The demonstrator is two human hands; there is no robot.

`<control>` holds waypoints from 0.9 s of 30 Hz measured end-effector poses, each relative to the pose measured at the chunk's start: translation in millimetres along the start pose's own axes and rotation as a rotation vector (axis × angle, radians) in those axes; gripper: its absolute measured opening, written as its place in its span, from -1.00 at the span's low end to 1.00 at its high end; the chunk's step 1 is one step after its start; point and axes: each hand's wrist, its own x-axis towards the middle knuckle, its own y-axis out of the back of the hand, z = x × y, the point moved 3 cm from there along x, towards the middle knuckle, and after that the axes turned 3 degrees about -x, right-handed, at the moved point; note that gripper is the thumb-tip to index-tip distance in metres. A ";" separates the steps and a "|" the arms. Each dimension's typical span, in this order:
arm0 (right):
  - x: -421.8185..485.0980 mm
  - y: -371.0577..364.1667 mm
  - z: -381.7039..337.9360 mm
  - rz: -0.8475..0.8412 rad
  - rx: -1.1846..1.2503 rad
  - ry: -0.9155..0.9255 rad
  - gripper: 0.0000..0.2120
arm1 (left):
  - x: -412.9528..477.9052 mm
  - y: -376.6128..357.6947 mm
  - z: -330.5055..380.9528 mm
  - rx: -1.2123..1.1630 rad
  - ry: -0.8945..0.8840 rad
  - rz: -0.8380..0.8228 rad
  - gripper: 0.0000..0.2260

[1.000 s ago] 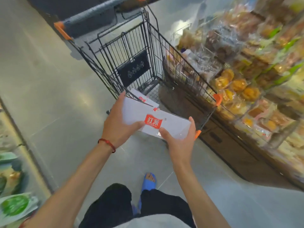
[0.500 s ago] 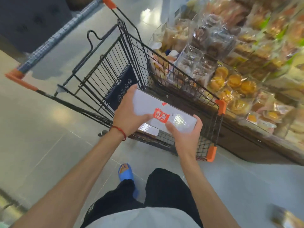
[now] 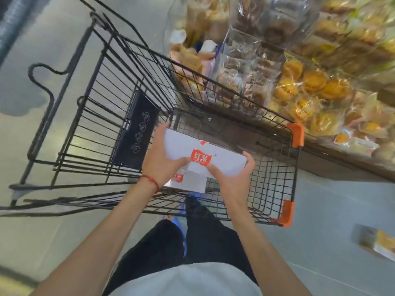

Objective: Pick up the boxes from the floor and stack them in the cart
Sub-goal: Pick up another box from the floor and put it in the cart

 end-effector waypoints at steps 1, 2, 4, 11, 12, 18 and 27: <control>8.6 -5.2 1.4 -0.006 -0.007 -0.010 -0.03 | 9.2 -2.9 -4.6 -0.016 0.021 -0.012 -0.07; 16.8 -10.3 3.1 -0.014 -0.015 -0.015 -0.03 | 17.9 -5.8 -9.4 -0.033 0.037 -0.018 -0.07; 31.4 -20.2 7.8 -0.026 -0.030 -0.035 -0.05 | 33.0 -11.9 -23.0 -0.047 0.073 -0.019 -0.07; 84.4 -61.9 40.8 -0.042 -0.086 -0.104 -0.10 | 86.6 -39.1 -78.6 -0.069 0.221 0.004 -0.09; 90.3 -67.3 47.5 -0.037 -0.097 -0.115 -0.11 | 92.6 -43.6 -86.6 -0.069 0.232 -0.005 -0.09; 114.2 -95.9 95.6 0.006 -0.141 -0.211 -0.10 | 130.2 -66.4 -136.8 0.034 0.253 -0.118 -0.06; 124.8 -121.7 135.8 -0.009 -0.250 -0.289 0.01 | 143.7 -72.9 -176.4 0.181 0.328 -0.180 -0.04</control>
